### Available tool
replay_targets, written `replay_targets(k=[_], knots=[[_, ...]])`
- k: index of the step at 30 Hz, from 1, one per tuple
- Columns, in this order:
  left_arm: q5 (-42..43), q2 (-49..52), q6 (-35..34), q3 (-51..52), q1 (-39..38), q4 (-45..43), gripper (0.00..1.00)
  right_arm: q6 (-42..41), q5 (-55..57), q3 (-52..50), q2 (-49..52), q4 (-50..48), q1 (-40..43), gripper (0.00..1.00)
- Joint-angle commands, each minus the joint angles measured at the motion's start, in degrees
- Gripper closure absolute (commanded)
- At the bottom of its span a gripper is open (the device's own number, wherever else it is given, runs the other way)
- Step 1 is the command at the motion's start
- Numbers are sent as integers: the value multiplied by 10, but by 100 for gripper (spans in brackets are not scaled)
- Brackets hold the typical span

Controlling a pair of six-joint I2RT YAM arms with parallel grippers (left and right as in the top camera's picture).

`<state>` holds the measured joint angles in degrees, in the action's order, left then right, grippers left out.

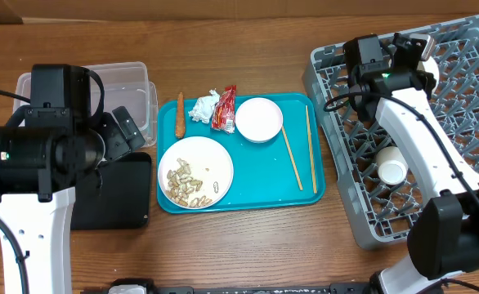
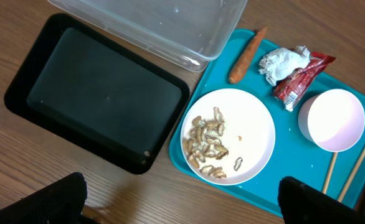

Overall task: Sort waste into correct bins and load items into the dishwasher
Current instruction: 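Stand the white saucer upright in the rack's back slots, release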

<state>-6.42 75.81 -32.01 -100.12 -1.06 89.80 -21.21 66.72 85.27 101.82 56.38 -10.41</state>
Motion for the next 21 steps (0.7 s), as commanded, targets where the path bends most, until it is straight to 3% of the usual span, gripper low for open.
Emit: replay_targets(k=[1, 4, 13, 21], knots=[[-57, -42, -39, -1, -12, 9, 0, -14, -24, 0, 19, 4, 2, 96], [-102, -92, -52, -1, -16, 31, 0, -15, -23, -9, 23, 3, 0, 96], [-107, -222, -56, 10, -16, 70, 0, -43, -23, -49, 25, -26, 0, 96], [-105, -244, -53, 10, -16, 70, 0, -41, 12, -54, 43, -54, 0, 96]])
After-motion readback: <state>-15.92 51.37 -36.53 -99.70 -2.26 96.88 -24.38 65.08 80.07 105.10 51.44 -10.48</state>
